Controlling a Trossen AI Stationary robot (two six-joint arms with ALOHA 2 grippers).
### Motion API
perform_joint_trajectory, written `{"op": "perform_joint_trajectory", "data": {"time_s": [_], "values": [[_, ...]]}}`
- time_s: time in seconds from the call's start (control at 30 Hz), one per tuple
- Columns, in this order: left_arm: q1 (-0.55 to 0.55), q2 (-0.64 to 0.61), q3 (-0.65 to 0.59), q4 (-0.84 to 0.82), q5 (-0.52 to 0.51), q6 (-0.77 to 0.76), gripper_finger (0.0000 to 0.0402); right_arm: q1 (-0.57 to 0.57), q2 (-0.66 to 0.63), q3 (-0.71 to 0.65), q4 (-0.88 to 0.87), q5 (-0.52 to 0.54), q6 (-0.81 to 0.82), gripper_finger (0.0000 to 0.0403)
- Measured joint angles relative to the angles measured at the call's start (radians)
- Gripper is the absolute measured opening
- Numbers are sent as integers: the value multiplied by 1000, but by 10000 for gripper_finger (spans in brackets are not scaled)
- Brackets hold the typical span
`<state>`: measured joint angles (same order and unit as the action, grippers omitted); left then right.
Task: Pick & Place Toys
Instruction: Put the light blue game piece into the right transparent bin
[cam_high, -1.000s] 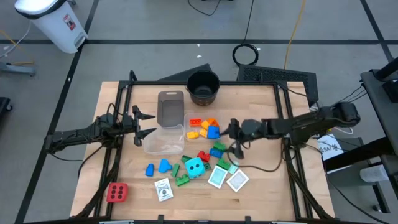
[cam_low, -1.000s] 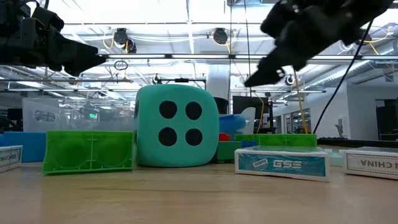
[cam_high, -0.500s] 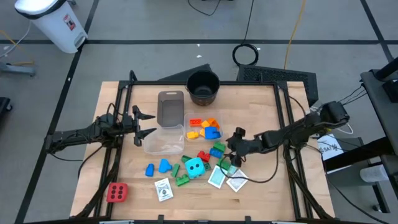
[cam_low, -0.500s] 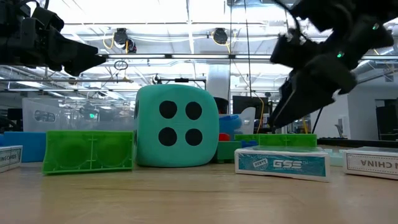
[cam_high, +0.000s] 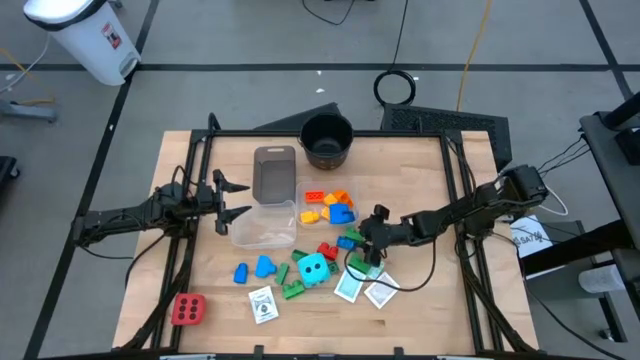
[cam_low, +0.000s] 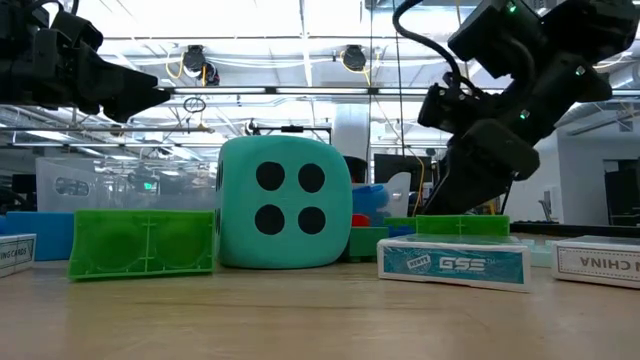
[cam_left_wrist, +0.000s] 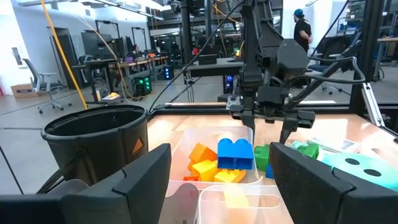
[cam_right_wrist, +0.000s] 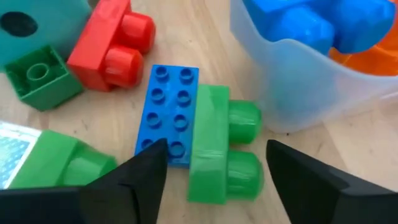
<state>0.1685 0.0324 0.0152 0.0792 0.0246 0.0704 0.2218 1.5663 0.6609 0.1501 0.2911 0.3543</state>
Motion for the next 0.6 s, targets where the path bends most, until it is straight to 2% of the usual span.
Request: {"op": "perform_joint_trajectory", "data": {"time_s": [0.2,0.43,0.6], "values": [[0,0,0,0,0,0,274,0,-44,0,-33,-122,-70,190],[0,0,0,0,0,0,274,9,-153,-1,-116,-313,-80,165],[0,0,0,0,0,0,274,52,-206,-1,-229,-324,-94,158]]}}
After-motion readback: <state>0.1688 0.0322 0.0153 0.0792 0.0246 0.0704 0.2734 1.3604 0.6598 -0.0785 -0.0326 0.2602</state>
